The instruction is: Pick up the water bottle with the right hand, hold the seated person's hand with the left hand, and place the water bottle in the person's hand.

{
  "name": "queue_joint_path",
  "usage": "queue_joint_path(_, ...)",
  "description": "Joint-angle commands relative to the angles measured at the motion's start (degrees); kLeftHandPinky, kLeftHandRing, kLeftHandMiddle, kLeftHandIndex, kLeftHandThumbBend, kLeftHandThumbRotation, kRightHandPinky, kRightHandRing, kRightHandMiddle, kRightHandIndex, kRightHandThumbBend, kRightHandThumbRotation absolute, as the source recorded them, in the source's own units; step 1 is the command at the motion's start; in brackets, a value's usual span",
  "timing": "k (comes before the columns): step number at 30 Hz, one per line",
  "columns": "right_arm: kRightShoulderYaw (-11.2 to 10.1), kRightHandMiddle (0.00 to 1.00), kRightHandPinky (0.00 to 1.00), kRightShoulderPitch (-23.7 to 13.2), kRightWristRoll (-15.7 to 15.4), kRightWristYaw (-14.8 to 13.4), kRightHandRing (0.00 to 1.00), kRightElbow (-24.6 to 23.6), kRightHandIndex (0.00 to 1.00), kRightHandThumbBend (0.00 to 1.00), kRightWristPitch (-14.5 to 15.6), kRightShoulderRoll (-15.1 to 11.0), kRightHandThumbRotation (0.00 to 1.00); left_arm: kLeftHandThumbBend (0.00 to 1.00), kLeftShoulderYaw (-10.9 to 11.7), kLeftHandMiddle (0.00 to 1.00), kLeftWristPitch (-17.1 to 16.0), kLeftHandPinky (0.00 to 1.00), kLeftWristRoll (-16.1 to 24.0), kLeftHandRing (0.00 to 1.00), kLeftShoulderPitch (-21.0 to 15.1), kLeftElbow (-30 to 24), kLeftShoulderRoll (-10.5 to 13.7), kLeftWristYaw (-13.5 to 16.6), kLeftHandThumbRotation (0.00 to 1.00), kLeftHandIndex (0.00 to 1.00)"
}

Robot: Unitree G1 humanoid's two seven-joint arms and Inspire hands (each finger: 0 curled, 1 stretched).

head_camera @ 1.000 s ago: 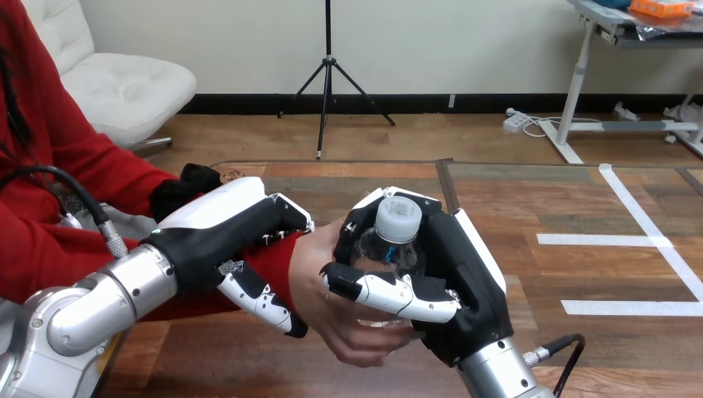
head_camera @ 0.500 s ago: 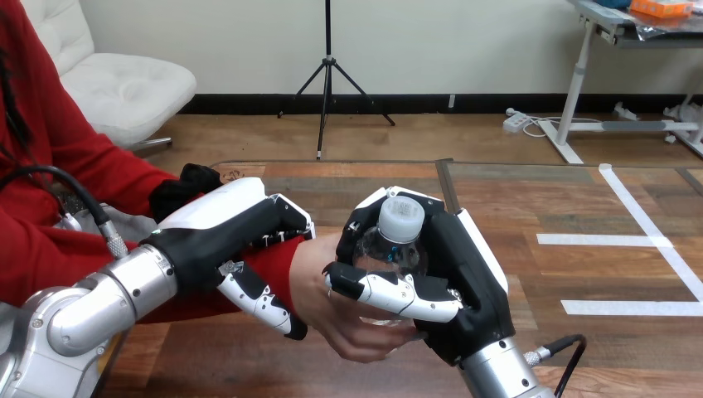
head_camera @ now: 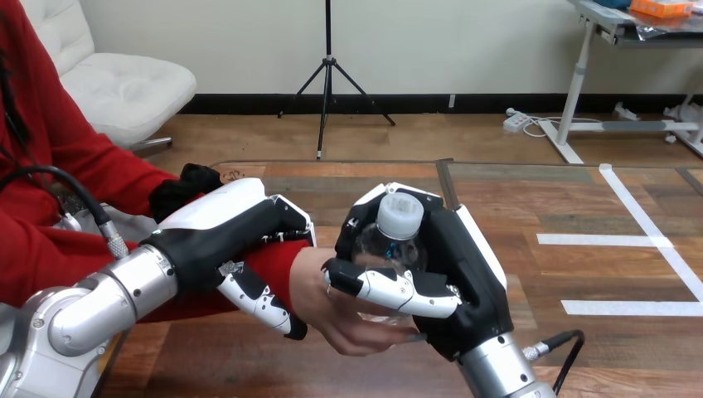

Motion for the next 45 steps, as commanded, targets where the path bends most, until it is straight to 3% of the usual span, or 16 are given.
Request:
queue_joint_path(1, 2.40, 0.39, 0.30, -4.29, 1.25, 2.10, 0.35, -0.47, 0.40, 0.87, -0.92, 1.88, 0.00, 0.97, -1.33, 0.43, -0.35, 0.31, -1.31, 0.36, -3.11, -3.55, -2.43, 0.82, 0.00, 0.44)
queue_joint_path(11, 2.08, 0.46, 0.34, -4.52, 2.33, 2.83, 0.39, 0.03, 0.46, 0.90, -1.66, 1.86, 0.00, 0.97, -1.28, 0.46, -0.69, 0.35, -1.16, 0.40, -3.10, -3.40, -2.74, 1.11, 0.00, 0.47)
queue_joint_path(17, 2.02, 0.51, 0.40, -4.55, 1.94, 2.38, 0.45, 0.32, 0.52, 0.94, -2.80, 2.02, 0.05, 0.97, -1.33, 0.52, -1.24, 0.42, -0.15, 0.46, -3.14, -2.87, -2.81, 1.78, 0.01, 0.53)
queue_joint_path(28, 1.49, 0.63, 0.57, -4.69, 0.12, 1.46, 0.60, 1.33, 0.63, 1.00, -6.05, 2.00, 0.19, 0.98, -1.51, 0.66, -4.82, 0.59, 2.15, 0.63, -2.98, -0.13, -2.79, 4.78, 0.18, 0.68)
queue_joint_path(36, 1.16, 0.74, 0.71, -4.28, -0.92, 0.56, 0.74, 0.57, 0.73, 1.00, -5.74, 1.53, 0.31, 1.00, -1.77, 0.75, -8.78, 0.66, 3.26, 0.71, -2.96, 3.03, -2.40, 7.13, 0.31, 0.79)
queue_joint_path(45, 0.86, 0.86, 0.90, -3.93, -2.12, 0.16, 0.89, 0.21, 0.87, 1.00, -6.29, 0.86, 0.43, 1.00, -1.77, 0.86, -10.10, 0.74, 4.18, 0.82, -2.61, 3.43, -1.97, 8.12, 0.38, 0.89)
